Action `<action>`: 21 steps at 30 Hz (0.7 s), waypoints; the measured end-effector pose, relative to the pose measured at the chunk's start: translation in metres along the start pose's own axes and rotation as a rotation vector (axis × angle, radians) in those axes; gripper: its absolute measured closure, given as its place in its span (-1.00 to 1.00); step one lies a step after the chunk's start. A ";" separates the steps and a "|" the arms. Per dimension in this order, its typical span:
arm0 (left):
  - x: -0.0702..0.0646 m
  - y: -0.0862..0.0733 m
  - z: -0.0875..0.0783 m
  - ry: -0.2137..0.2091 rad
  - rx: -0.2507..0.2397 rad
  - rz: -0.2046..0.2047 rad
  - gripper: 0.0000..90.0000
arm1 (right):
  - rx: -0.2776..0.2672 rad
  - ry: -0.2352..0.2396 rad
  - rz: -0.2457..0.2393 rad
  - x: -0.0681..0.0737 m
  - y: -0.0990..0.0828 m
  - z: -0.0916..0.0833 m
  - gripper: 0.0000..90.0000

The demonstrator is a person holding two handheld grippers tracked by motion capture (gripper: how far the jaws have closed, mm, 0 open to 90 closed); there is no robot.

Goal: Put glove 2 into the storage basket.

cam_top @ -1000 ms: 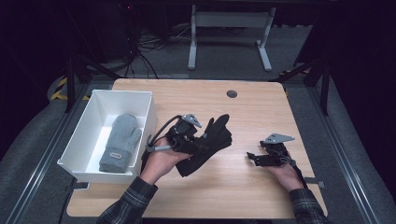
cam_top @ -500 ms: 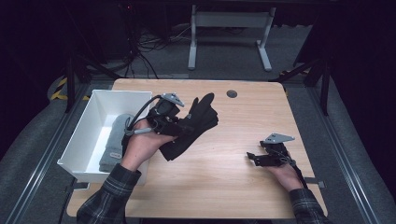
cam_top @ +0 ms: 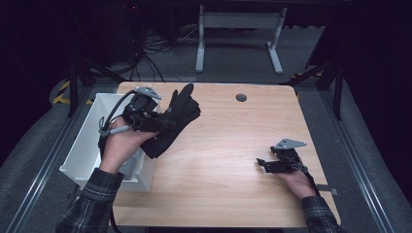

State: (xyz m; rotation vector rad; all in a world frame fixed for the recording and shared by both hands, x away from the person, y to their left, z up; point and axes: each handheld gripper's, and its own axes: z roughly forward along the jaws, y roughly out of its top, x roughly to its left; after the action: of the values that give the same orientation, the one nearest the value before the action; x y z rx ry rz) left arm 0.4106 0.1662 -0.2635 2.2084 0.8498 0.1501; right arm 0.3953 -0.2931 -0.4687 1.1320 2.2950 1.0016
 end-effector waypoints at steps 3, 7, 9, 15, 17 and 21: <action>0.010 -0.007 -0.012 0.024 -0.020 -0.030 0.47 | 0.000 0.000 0.000 0.000 0.000 0.000 -0.52; 0.022 -0.018 -0.026 0.059 -0.036 -0.070 0.47 | 0.000 0.000 0.001 0.000 0.000 0.000 -0.52; 0.029 -0.024 -0.032 0.082 -0.033 -0.089 0.47 | 0.000 0.000 0.001 0.000 0.000 0.000 -0.52; 0.050 -0.049 -0.038 0.153 -0.019 -0.159 0.47 | 0.001 -0.001 0.002 0.000 0.000 0.000 -0.52; 0.053 -0.053 -0.038 0.163 -0.018 -0.172 0.47 | 0.000 -0.001 0.002 0.000 0.000 0.000 -0.52; 0.064 -0.067 -0.039 0.205 -0.008 -0.216 0.47 | 0.000 -0.001 0.002 0.000 0.000 0.000 -0.52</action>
State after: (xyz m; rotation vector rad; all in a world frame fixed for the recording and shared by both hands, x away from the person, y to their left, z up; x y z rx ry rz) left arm 0.4114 0.2629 -0.2915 2.1016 1.1920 0.2773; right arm 0.3952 -0.2928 -0.4687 1.1350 2.2938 1.0010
